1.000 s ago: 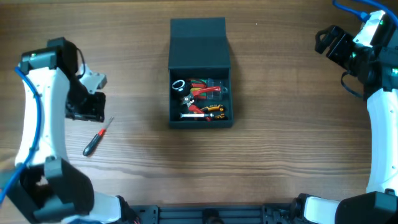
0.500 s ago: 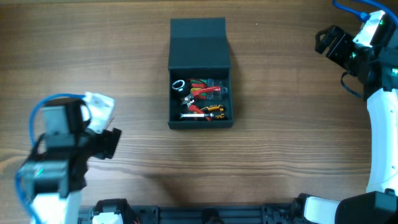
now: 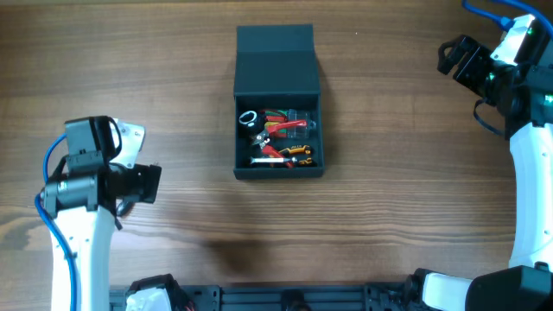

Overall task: Pack container
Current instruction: 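Move the left gripper back over the red-black screwdriver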

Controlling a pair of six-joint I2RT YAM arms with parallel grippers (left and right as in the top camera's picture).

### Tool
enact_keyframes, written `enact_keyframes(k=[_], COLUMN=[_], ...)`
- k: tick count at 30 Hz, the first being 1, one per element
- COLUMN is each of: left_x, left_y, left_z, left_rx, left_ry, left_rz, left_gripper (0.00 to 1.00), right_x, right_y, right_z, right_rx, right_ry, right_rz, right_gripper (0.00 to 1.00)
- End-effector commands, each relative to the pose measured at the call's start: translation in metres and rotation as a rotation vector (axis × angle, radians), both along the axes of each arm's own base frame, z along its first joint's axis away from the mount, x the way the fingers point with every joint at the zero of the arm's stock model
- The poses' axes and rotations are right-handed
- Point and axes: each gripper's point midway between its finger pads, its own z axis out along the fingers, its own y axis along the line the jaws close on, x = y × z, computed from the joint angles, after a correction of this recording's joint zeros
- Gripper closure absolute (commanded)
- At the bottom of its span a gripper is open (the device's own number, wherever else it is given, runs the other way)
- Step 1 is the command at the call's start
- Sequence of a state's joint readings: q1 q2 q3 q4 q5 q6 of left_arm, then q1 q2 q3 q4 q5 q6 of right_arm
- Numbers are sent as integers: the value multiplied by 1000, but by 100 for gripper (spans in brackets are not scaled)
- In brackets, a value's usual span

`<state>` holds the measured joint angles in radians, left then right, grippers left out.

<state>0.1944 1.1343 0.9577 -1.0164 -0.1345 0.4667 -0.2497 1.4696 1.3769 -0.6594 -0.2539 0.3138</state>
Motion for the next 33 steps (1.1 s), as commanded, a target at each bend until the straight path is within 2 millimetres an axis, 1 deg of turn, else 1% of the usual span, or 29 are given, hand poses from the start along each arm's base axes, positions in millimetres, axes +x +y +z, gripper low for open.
enact_keyframes(k=[1,2,5,7,9,12,13,16,20,22,23,26,33], left_x=[5,6,3,3,5,-5,-6,-6,-4,3,10,17,19], left_y=[0,3,12,12,13,26,26,26,26,21,15,2,2], left_z=[-22,-32,-58,-66,-67,-66,-66,-66,-66,-66,-67,-67,-65], left_rx=[-29,-34,-50,-63,-67,-17,-17,-17,-20,-49,-91,-172,-180], left_ry=[97,137,240,266,256,292,294,298,289,257,225,189,174], left_rz=[-45,-52,-26,-1,31,61,62,59,59,54,49,61,96], left_gripper=[5,5,12,15,12,11,10,11,9,9,10,10,9], right_x=[1,1,1,1,1,1,1,1,1,1,1,1,1], right_y=[0,0,0,0,0,0,0,0,0,0,0,0,0], right_z=[2,2,2,2,2,2,2,2,2,2,2,2,2], right_rx=[2,2,2,2,2,2,2,2,2,2,2,2,2], right_ry=[-6,-6,-6,-6,-6,-6,-6,-6,-6,-6,-6,-6,-5], right_rz=[-1,-1,-1,-1,-1,-1,-1,-1,-1,-1,-1,-1,-1], right_gripper=[0,0,0,0,0,0,0,0,0,0,0,0,0])
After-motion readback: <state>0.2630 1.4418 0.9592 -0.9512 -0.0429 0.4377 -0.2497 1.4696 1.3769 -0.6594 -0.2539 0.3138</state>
